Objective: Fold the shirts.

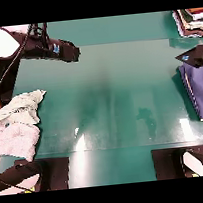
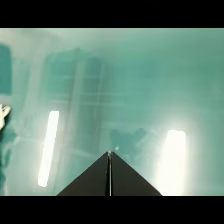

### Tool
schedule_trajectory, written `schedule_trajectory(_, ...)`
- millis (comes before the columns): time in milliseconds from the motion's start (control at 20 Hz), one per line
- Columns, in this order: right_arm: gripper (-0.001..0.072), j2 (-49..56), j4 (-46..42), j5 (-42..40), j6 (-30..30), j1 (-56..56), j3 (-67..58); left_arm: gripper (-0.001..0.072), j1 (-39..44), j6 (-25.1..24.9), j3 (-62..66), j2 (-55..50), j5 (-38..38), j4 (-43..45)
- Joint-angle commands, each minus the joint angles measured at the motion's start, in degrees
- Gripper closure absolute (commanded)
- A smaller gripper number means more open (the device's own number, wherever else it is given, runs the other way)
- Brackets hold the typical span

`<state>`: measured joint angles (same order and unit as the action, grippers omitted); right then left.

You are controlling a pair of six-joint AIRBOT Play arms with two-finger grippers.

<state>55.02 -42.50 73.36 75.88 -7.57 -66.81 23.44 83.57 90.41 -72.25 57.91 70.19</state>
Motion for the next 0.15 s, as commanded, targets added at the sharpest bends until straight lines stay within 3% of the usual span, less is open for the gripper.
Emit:
schedule_trajectory(0,0.0696,-0.04,0.39,-2.75,-0.37,5.75,0.02,0.0679,0.02,0.02,0.02,0.00,-3.10,0.00)
schedule_trajectory(100,0.0696,-0.04,0.44,-2.16,-0.37,5.68,0.02,0.0680,0.02,0.02,0.02,0.00,-3.61,0.00)
